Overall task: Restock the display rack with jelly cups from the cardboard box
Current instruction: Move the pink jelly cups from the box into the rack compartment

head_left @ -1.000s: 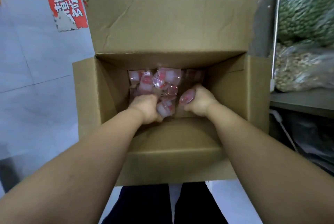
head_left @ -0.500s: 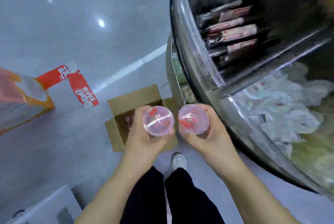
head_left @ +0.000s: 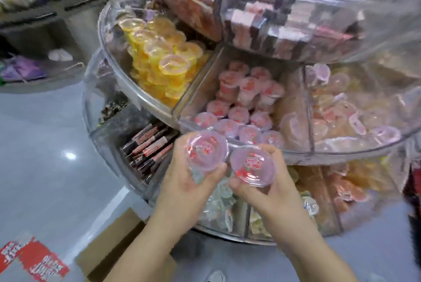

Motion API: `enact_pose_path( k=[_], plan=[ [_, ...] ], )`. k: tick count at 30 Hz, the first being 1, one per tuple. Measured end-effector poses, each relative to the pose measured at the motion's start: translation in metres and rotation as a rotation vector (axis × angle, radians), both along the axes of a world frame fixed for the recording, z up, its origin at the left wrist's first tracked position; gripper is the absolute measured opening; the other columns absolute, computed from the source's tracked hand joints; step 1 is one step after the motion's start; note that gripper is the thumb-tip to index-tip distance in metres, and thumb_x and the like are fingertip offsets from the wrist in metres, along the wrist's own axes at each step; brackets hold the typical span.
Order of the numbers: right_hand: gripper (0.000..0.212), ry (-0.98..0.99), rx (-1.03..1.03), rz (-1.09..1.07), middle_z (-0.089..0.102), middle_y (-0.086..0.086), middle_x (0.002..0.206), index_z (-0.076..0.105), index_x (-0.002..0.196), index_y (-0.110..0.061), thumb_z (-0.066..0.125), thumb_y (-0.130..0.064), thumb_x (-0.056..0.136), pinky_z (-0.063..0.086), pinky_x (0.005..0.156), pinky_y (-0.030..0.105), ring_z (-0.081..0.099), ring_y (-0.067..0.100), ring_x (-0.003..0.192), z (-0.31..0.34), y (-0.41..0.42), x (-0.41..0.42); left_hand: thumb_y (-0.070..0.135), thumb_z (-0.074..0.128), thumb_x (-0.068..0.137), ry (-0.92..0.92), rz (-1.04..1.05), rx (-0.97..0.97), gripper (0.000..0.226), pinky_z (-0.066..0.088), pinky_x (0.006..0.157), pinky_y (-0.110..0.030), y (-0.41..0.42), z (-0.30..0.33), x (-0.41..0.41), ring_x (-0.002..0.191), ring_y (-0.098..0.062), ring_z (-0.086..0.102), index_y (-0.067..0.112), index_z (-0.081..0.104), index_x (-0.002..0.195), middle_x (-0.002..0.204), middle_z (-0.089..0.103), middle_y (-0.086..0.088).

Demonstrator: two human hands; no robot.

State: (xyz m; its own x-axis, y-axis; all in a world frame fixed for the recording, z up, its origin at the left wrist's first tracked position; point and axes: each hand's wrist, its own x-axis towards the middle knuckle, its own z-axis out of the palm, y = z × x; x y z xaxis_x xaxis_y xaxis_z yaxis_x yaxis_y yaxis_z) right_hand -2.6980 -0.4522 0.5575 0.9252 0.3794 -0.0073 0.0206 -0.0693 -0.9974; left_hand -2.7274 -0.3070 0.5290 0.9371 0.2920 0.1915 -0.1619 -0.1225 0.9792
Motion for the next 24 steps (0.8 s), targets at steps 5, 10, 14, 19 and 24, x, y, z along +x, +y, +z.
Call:
enact_pose_path(
  k=[5, 10, 14, 19, 24],
  plan=[
    [0.045, -0.166, -0.084, -0.119, 0.064, -0.006, 0.109, 0.058, 0.105, -0.032, 0.078, -0.033, 0.065, 0.047, 0.088, 0.024, 0.06, 0.009, 0.104, 0.027, -0.025, 0.038, 0.042, 0.085, 0.054, 0.023, 0.082, -0.02, 0.055, 0.042, 0.063, -0.003, -0.022, 0.03, 0.048, 0.074, 0.009, 0.059, 0.034, 0.046, 0.092, 0.083, 0.062, 0.023],
    [0.042, -0.114, -0.102, -0.131, 0.068, -0.008, 0.096, 0.061, 0.104, -0.023, 0.08, -0.01, 0.069, 0.05, 0.079, 0.018, 0.063, 0.002, 0.088, 0.028, -0.023, 0.09, 0.021, 0.08, 0.067, 0.2, -0.024, -0.038, 0.043, 0.047, 0.068, -0.01, -0.016, 0.026, 0.107, 0.077, 0.006, 0.06, 0.029, 0.051, 0.097, 0.094, 0.063, 0.009],
    [0.037, -0.015, -0.287, -0.16, 0.063, -0.012, 0.088, 0.059, 0.1, -0.02, 0.078, -0.007, 0.07, 0.042, 0.064, 0.0, 0.056, -0.005, 0.076, 0.006, -0.009, 0.134, 0.003, 0.078, 0.067, 0.341, -0.099, -0.058, 0.043, 0.048, 0.063, -0.018, -0.002, 0.013, 0.148, 0.076, -0.009, 0.064, 0.023, 0.06, 0.101, 0.092, 0.07, 0.002],
    [0.037, 0.06, -0.429, -0.205, 0.058, -0.015, 0.087, 0.049, 0.087, -0.035, 0.077, -0.016, 0.07, 0.044, 0.072, 0.017, 0.057, 0.007, 0.084, -0.019, 0.003, 0.16, 0.001, 0.077, 0.061, 0.428, -0.056, 0.069, 0.038, 0.046, 0.049, -0.012, 0.006, 0.003, 0.173, 0.069, -0.001, 0.061, 0.03, 0.059, 0.077, 0.078, 0.067, 0.01],
    [0.042, 0.085, -0.484, -0.176, 0.064, -0.007, 0.104, 0.059, 0.11, -0.023, 0.075, -0.019, 0.072, 0.051, 0.085, 0.031, 0.061, 0.014, 0.098, -0.032, 0.005, 0.167, 0.012, 0.066, 0.066, 0.547, -0.106, 0.246, 0.031, 0.054, 0.081, -0.038, 0.012, -0.004, 0.178, 0.089, -0.018, 0.062, 0.03, 0.055, 0.089, 0.091, 0.065, 0.005]
  ],
)
